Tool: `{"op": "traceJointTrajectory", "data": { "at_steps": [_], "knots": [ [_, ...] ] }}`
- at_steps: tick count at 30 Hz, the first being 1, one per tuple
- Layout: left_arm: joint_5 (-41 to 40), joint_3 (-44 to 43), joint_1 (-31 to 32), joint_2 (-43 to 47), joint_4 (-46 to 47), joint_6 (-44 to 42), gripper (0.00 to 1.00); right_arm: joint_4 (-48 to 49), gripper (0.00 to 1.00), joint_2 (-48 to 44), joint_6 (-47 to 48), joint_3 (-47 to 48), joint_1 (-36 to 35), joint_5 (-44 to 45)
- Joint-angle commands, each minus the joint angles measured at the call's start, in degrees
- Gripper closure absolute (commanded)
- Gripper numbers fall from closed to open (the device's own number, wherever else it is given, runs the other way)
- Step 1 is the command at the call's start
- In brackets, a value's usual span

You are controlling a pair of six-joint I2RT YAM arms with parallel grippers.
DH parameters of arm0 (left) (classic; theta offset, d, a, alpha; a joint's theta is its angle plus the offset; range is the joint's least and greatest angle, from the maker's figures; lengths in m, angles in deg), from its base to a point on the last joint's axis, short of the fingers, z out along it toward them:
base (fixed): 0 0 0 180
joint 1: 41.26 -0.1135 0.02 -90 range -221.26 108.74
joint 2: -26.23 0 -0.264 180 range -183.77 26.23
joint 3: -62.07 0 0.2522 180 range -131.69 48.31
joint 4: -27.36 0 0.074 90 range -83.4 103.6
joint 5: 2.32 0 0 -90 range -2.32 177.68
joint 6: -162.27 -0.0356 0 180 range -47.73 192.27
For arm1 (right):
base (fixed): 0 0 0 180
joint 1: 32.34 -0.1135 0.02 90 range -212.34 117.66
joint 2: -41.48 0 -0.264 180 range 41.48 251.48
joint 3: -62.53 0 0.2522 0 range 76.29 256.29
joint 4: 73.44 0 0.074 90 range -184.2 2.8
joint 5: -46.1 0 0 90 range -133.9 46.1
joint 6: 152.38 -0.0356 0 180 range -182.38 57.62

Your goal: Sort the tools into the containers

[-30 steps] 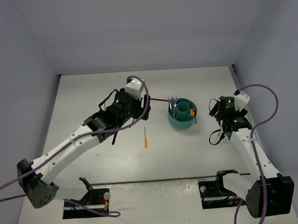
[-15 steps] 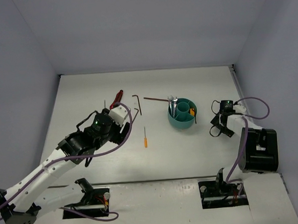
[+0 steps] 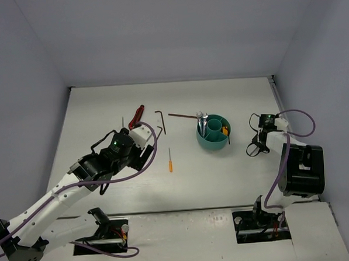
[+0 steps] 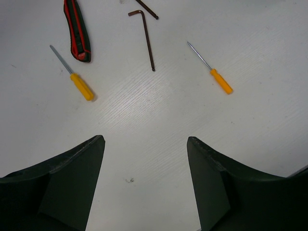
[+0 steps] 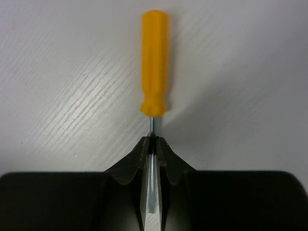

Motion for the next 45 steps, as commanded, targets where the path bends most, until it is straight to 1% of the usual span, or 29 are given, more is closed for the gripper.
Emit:
{"op": "traceJointTrajectory", "data": {
  "at_steps": [1,3,8,12,14,16,18,20,24,25,26,29,31,33,35,39,45],
  "knots": [
    [-0.66,-0.37,-0.58,0.79,2.03,-0.9,0.34,-1.95,0.99,0.53,-0.39,-1.59,-0.09,-4.12],
    [-0.19,-0.4,-0.58,0.5,2.06,-0.9,0.34,-2.03,1.0,-1.58,0.0,-1.72,-0.28,-4.1],
    [5.6,-0.17,-0.58,0.21,3.73,-3.64,0.34,-2.2,1.0,-11.4,1.39,-1.15,-1.71,-6.23],
    [9.34,0.12,-0.46,0.63,5.3,-5.67,0.34,-3.35,1.0,-18.22,4.28,1.58,-6.3,-8.16],
    [10.63,-0.01,-0.41,1.01,6.2,-6.96,0.34,-4.93,1.0,-20.73,7.06,3.92,-10.02,-9.67],
    [10.83,-0.22,-0.32,1.43,7.21,-7.56,0.34,-5.55,1.0,-22.15,10.57,6.04,-12.88,-14.57],
    [12.14,-0.61,-0.35,1.67,9.32,-6.29,0.34,-5.56,1.0,-22.65,12.93,8.07,-15.41,-20.88],
    [12.0,-1.22,-0.33,1.61,11.35,-2.89,0.34,-5.56,1.0,-22.96,16.0,9.35,-17.62,-24.2],
    [12.24,-1.32,-0.32,1.58,17.47,7.51,0.34,-5.08,1.0,-24.25,18.14,10.02,-23.11,-24.52],
    [12.99,-0.62,-0.32,1.78,19.45,9.55,0.34,-4.78,1.0,-24.7,17.64,10.22,-23.98,-24.57],
    [13.19,0.17,-0.24,1.96,23.55,13.4,0.34,-4.01,1.0,-25.06,16.53,10.48,-24.69,-25.07],
    [13.69,4.54,-0.23,2.23,34.34,19.85,0.34,0.71,1.0,-26.48,10.07,11.0,-25.99,-26.01],
    [13.41,6.7,0.01,1.2,41.06,23.31,0.34,3.1,1.0,-27.76,4.46,11.18,-27.16,-24.64],
    [11.46,6.35,1.46,-0.82,44.81,25.33,0.34,5.47,1.0,-28.48,1.21,11.37,-28.99,-21.49],
    [10.1,4.77,3.33,-3.98,45.31,24.6,0.34,6.56,1.0,-28.86,-1.74,11.32,-31.09,-18.47],
    [6.96,0.47,8.33,-9.28,47.16,21.87,0.34,9.09,1.0,-28.77,-6.55,10.69,-34.21,-15.73],
    [6.19,-3.08,9.61,-14.15,50.09,21.43,0.34,12.11,1.0,-29.52,-11.32,8.5,-38.33,-12.01]
  ]
}}
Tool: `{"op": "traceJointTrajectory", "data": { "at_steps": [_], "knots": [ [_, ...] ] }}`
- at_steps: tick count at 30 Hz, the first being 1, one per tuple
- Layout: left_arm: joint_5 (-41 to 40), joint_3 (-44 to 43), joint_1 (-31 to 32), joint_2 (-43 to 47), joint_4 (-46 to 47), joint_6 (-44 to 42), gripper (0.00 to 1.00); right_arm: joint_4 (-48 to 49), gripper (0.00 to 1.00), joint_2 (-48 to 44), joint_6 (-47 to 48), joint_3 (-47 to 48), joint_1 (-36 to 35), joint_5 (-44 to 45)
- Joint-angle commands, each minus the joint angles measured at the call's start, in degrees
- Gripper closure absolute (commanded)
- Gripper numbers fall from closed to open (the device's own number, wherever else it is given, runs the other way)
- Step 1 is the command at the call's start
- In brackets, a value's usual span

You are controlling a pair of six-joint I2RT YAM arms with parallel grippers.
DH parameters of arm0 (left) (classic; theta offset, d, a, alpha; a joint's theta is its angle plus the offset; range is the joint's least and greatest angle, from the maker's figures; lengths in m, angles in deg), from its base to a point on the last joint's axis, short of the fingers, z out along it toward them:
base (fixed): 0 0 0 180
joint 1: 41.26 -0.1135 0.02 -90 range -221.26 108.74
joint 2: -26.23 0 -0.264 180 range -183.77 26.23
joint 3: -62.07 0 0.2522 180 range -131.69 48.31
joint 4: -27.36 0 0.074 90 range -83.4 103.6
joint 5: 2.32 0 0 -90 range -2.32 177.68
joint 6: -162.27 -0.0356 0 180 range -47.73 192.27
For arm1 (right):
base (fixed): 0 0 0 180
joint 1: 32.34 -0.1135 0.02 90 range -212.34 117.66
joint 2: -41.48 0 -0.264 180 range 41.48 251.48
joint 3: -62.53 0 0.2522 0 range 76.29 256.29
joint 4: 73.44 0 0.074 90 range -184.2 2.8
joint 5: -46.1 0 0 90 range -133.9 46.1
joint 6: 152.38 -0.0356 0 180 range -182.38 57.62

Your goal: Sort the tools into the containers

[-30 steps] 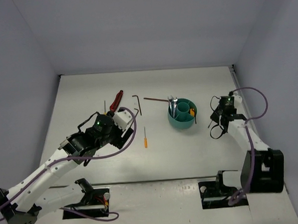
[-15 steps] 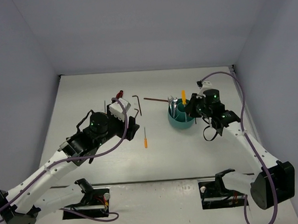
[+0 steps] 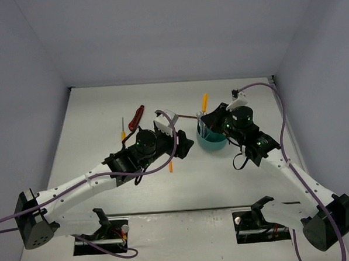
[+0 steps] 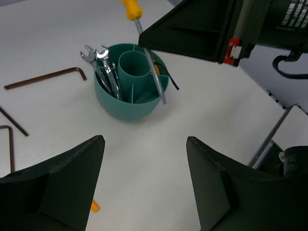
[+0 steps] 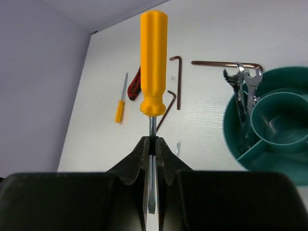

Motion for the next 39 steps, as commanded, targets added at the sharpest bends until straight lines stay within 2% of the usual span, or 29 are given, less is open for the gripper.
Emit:
{"op": "traceJointTrajectory", "data": {
  "at_steps": [1,11,28,32,35,39],
  "knots": [
    [-2.17,-4.96,0.21,-1.31,10.09,0.08,0.34,8.33,1.0,-1.79,-6.11,-0.24,-2.85,5.16],
    [-2.63,-7.99,0.45,-7.17,11.23,-2.11,0.36,9.62,1.0,-1.53,-8.71,-0.3,-5.82,5.42],
    [-4.83,-9.29,0.45,-11.24,11.39,-4.0,0.58,10.74,1.0,-1.64,-10.58,-1.23,-7.53,5.42],
    [-5.15,-9.83,0.44,-11.78,11.39,-4.65,0.86,10.85,1.0,-1.65,-10.86,-1.84,-7.79,5.42],
    [-5.13,-9.95,0.45,-12.0,11.3,-5.05,1.0,10.94,1.0,-1.55,-10.95,-2.14,-7.96,5.42],
    [-5.57,-8.98,0.19,-10.95,11.3,-4.97,1.0,10.85,1.0,-1.63,-10.34,-2.5,-8.05,6.99]
  ]
}}
